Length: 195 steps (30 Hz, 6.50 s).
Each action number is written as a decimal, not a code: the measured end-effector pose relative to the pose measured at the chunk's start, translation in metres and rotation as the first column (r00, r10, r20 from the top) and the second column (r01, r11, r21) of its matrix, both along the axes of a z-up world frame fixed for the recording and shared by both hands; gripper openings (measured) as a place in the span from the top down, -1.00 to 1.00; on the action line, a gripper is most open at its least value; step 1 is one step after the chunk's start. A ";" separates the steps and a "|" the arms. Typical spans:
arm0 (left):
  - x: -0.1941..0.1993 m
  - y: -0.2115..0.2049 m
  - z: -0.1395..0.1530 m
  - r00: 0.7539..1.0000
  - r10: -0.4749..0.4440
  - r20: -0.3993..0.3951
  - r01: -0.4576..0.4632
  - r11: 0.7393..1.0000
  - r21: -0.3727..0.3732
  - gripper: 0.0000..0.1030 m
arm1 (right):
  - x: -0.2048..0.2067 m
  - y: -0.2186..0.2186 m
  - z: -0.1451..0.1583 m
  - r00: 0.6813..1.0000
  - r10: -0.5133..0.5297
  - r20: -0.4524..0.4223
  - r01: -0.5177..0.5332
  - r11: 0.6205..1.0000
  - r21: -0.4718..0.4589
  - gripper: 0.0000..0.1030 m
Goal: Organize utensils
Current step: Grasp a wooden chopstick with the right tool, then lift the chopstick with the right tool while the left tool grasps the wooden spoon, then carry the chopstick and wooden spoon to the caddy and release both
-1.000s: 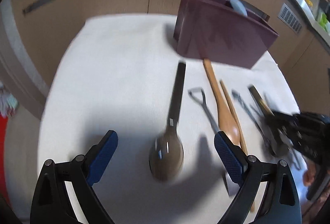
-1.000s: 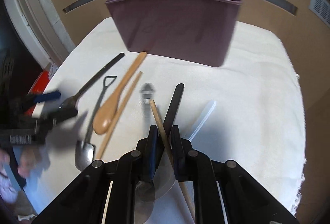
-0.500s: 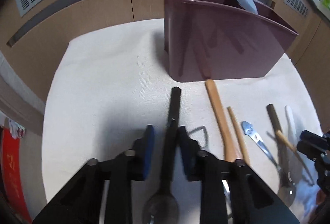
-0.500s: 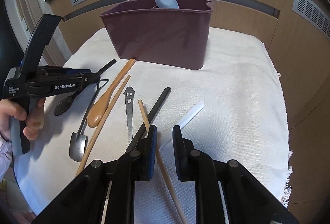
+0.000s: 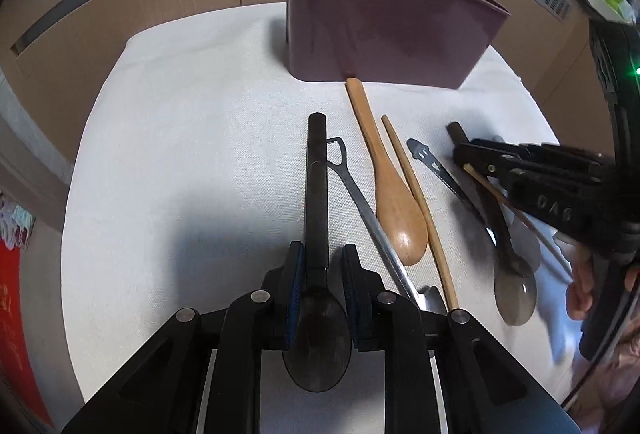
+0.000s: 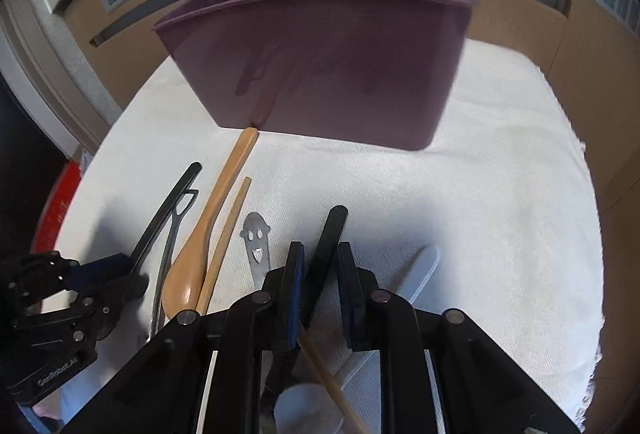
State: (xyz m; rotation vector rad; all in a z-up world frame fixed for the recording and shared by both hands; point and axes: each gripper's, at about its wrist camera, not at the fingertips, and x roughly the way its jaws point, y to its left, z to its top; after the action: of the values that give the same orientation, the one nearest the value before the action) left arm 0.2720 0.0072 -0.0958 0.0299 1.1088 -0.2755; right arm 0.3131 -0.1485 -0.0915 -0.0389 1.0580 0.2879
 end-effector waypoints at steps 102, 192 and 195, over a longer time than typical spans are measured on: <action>-0.024 -0.007 0.067 0.975 0.044 0.217 -0.012 0.989 -0.146 0.76 | -0.073 -0.053 0.032 0.995 0.091 0.039 -0.094 0.993 0.065 0.76; 0.128 -0.012 0.161 0.856 0.085 0.510 0.051 0.968 -0.248 0.78 | 0.089 -0.039 0.173 0.808 -0.033 0.588 -0.072 0.986 0.154 0.88; 0.138 -0.019 0.133 0.887 0.066 0.458 0.053 0.969 -0.243 0.78 | 0.098 -0.037 0.147 0.839 -0.011 0.543 -0.071 0.989 0.129 0.88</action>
State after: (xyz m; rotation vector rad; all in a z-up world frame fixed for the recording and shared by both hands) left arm 0.4104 -0.0114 0.0376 -0.1273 0.5902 -0.3778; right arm 0.4113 -0.1855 0.0555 -0.0052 0.4652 0.3556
